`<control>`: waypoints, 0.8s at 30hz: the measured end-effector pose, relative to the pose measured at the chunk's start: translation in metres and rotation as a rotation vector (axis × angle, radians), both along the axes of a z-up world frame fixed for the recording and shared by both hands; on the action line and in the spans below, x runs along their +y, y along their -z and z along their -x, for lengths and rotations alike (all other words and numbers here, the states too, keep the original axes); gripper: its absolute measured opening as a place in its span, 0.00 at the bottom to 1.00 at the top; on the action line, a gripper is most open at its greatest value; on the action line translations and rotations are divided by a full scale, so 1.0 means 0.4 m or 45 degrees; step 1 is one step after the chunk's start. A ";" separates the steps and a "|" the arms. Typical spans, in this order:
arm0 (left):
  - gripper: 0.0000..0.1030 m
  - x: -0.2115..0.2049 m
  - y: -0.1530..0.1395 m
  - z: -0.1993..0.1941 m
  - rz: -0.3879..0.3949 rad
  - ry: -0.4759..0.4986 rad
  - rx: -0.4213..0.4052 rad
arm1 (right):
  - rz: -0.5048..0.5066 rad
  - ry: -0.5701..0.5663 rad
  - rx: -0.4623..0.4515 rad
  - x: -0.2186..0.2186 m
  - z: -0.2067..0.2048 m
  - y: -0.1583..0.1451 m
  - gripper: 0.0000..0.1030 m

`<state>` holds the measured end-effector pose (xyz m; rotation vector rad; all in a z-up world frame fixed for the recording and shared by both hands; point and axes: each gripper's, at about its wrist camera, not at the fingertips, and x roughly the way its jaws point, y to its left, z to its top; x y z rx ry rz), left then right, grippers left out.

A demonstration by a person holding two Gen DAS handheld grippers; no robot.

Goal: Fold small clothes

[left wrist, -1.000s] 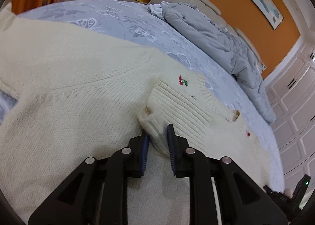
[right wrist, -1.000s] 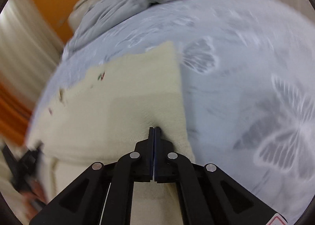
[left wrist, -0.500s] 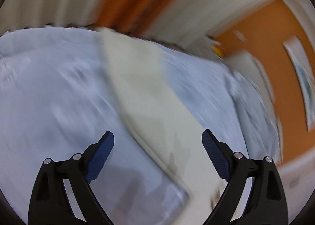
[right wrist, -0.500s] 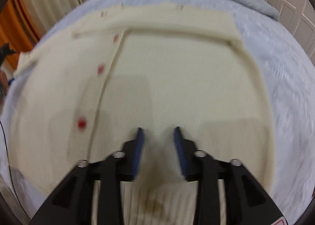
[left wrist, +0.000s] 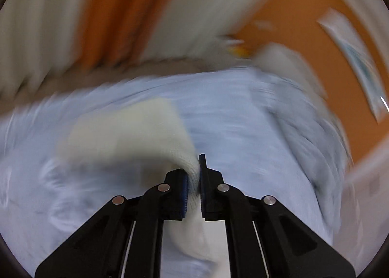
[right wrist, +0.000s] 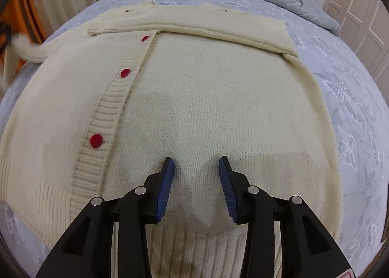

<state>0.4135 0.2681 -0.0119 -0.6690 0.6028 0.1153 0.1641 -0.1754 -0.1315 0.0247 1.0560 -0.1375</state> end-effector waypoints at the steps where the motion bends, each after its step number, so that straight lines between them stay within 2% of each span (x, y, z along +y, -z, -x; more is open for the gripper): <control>1: 0.06 -0.100 -0.064 0.015 -0.026 0.127 -0.094 | -0.007 0.000 -0.008 0.001 0.004 0.001 0.38; 4: 0.10 -0.324 -0.121 0.035 -0.010 0.411 -0.145 | -0.037 0.010 -0.013 0.000 0.007 -0.002 0.38; 5: 0.11 -0.417 -0.108 0.041 -0.008 0.520 -0.115 | -0.054 0.015 -0.010 -0.002 0.007 -0.003 0.38; 6: 0.19 -0.482 -0.084 0.046 -0.006 0.591 -0.084 | -0.075 0.019 -0.006 -0.007 0.007 -0.005 0.38; 7: 0.43 -0.545 -0.043 0.054 0.002 0.652 -0.030 | -0.108 0.027 0.005 -0.015 0.003 -0.009 0.38; 9: 0.64 -0.616 0.055 0.088 0.025 0.674 0.098 | -0.165 0.044 0.034 -0.026 -0.002 -0.022 0.40; 11: 0.65 -0.605 0.121 0.134 0.059 0.615 0.129 | -0.214 0.054 0.025 -0.042 -0.012 -0.053 0.47; 13: 0.79 -0.558 0.164 0.178 0.121 0.533 0.144 | -0.188 0.016 -0.034 -0.042 -0.034 -0.099 0.50; 15: 0.81 -0.485 0.212 0.211 0.165 0.428 0.165 | -0.157 -0.040 -0.066 -0.027 -0.077 -0.129 0.52; 17: 0.81 -0.428 0.249 0.204 0.171 0.347 0.216 | -0.080 -0.125 -0.103 0.011 -0.150 -0.159 0.52; 18: 0.81 -0.399 0.275 0.208 0.167 0.292 0.239 | 0.005 -0.188 -0.140 0.048 -0.198 -0.179 0.52; 19: 0.80 -0.362 0.296 0.221 0.157 0.245 0.245 | 0.056 -0.249 -0.164 0.078 -0.228 -0.191 0.52; 20: 0.79 -0.339 0.313 0.235 0.173 0.246 0.195 | 0.117 -0.321 -0.191 0.115 -0.259 -0.203 0.53; 21: 0.77 -0.323 0.323 0.256 0.165 0.274 0.142 | 0.211 -0.436 -0.228 0.178 -0.300 -0.213 0.53; 22: 0.74 -0.329 0.328 0.267 0.115 0.303 0.102 | 0.266 -0.510 -0.244 0.216 -0.320 -0.215 0.56; 23: 0.73 -0.357 0.331 0.285 -0.018 0.343 0.073 | 0.339 -0.602 -0.260 0.266 -0.345 -0.212 0.60; 24: 0.73 -0.373 0.332 0.291 -0.073 0.355 0.067 | 0.407 -0.687 -0.265 0.312 -0.365 -0.203 0.61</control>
